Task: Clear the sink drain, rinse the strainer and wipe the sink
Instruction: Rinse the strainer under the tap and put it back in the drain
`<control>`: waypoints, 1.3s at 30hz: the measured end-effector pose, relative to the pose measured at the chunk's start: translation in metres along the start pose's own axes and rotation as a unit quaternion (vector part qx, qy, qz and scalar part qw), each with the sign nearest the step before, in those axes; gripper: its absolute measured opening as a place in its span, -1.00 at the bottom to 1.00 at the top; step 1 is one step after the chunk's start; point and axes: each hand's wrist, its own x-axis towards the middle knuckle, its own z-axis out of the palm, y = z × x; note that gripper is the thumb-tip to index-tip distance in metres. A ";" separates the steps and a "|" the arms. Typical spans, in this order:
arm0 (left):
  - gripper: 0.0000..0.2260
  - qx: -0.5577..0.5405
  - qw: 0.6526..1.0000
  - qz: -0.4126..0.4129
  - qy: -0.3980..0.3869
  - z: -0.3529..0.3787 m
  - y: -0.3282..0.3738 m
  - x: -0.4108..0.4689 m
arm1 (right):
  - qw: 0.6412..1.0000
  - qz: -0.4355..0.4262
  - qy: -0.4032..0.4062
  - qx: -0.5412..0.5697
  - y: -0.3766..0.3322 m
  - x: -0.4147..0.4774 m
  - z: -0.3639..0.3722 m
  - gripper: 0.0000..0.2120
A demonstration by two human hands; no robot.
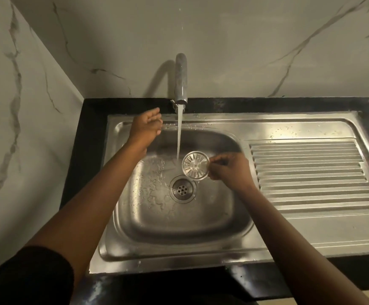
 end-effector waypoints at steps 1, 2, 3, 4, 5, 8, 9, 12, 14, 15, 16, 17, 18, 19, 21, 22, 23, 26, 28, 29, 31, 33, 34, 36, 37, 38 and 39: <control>-0.51 -0.004 1.000 -0.002 -0.011 0.003 0.003 0.005 | 1.000 0.010 0.000 0.009 0.003 -0.003 0.000 -0.76; -0.50 -0.008 1.000 -0.003 -0.018 0.006 0.006 0.009 | 1.000 0.020 0.001 0.018 0.006 -0.005 0.001 -0.79; -0.49 -0.011 1.000 -0.005 -0.022 0.009 0.008 0.013 | 0.999 0.029 0.002 0.026 0.008 -0.007 0.002 -0.80; -0.49 -0.013 1.000 -0.008 -0.024 0.013 0.010 0.016 | 0.999 0.039 0.004 0.035 0.010 -0.008 0.002 -0.81; -0.51 -0.014 1.000 -0.012 -0.025 0.017 0.012 0.019 | 0.998 0.050 0.006 0.044 0.011 -0.009 0.003 -0.82; -0.56 -0.010 0.999 -0.013 -0.030 0.027 0.011 0.024 | 0.995 0.065 0.008 0.073 0.012 -0.011 0.005 -0.85; -0.57 -0.007 0.999 -0.013 -0.031 0.029 0.011 0.025 | 0.995 0.067 0.008 0.080 0.012 -0.011 0.006 -0.86; -0.58 0.015 1.000 -0.007 -0.025 0.033 0.009 0.025 | 0.993 0.073 0.010 0.094 0.011 -0.011 0.008 -0.89; -0.56 0.041 0.999 0.013 -0.027 0.033 0.009 0.026 | 0.993 0.075 0.010 0.096 0.010 -0.012 0.009 -0.87; -0.55 0.054 0.998 0.025 -0.031 0.033 0.009 0.026 | 0.992 0.076 0.011 0.099 0.009 -0.011 0.010 -0.86; -0.53 0.069 0.996 0.037 -0.037 0.033 0.009 0.025 | 0.992 0.078 0.013 0.103 0.009 -0.011 0.011 -0.85; -0.50 0.088 0.994 0.047 -0.045 0.032 0.010 0.024 | 0.991 0.079 0.015 0.104 0.008 -0.011 0.011 -0.84; -0.46 0.112 0.991 0.056 -0.053 0.031 0.010 0.023 | 0.991 0.081 0.016 0.105 0.008 -0.010 0.012 -0.83; -0.41 0.141 0.986 0.066 -0.062 0.029 0.011 0.021 | 0.991 0.082 0.017 0.104 0.007 -0.009 0.013 -0.84; -0.32 0.203 0.972 0.095 -0.075 0.026 0.011 0.019 | 0.991 0.084 0.019 0.100 0.007 -0.007 0.015 -0.86; -0.30 0.236 0.963 0.106 -0.078 0.023 0.011 0.019 | 0.991 0.085 0.019 0.098 0.007 -0.007 0.016 -0.87; -0.29 0.263 0.955 0.110 -0.080 0.022 0.013 0.018 | 0.992 0.087 0.019 0.095 0.007 -0.006 0.016 -0.88; -0.28 0.285 0.947 0.103 -0.107 0.018 0.011 0.012 | 0.991 0.096 0.020 0.086 0.010 -0.003 0.021 -0.88; -0.33 0.271 0.950 0.109 -0.110 0.018 0.002 0.001 | 0.991 0.105 0.020 0.080 0.014 -0.001 0.026 -0.86; -0.38 0.259 0.955 0.105 -0.098 0.019 -0.006 -0.006 | 0.991 0.110 0.020 0.076 0.017 0.000 0.028 -0.86; -0.51 0.224 0.969 0.074 -0.069 0.019 -0.028 -0.020 | 0.990 0.122 0.018 0.072 0.023 0.002 0.033 -0.86; -0.67 0.195 0.979 0.029 -0.060 0.018 -0.053 -0.034 | 0.988 0.136 0.016 0.068 0.030 0.005 0.039 -0.85; -0.74 0.188 0.980 0.005 -0.066 0.017 -0.067 -0.041 | 0.987 0.144 0.016 0.064 0.033 0.006 0.043 -0.85; -0.83 0.184 0.978 -0.037 -0.086 0.018 -0.092 -0.055 | 0.986 0.158 0.017 0.058 0.040 0.008 0.051 -0.88; -0.85 0.184 0.977 -0.056 -0.091 0.019 -0.103 -0.061 | 0.985 0.164 0.015 0.055 0.044 0.009 0.055 -0.90; -0.87 0.181 0.977 -0.072 -0.089 0.022 -0.112 -0.065 | 0.984 0.169 0.012 0.051 0.048 0.011 0.059 -0.91; -0.90 0.179 0.977 -0.087 -0.081 0.024 -0.120 -0.068 | 0.983 0.175 0.007 0.047 0.052 0.012 0.064 -0.92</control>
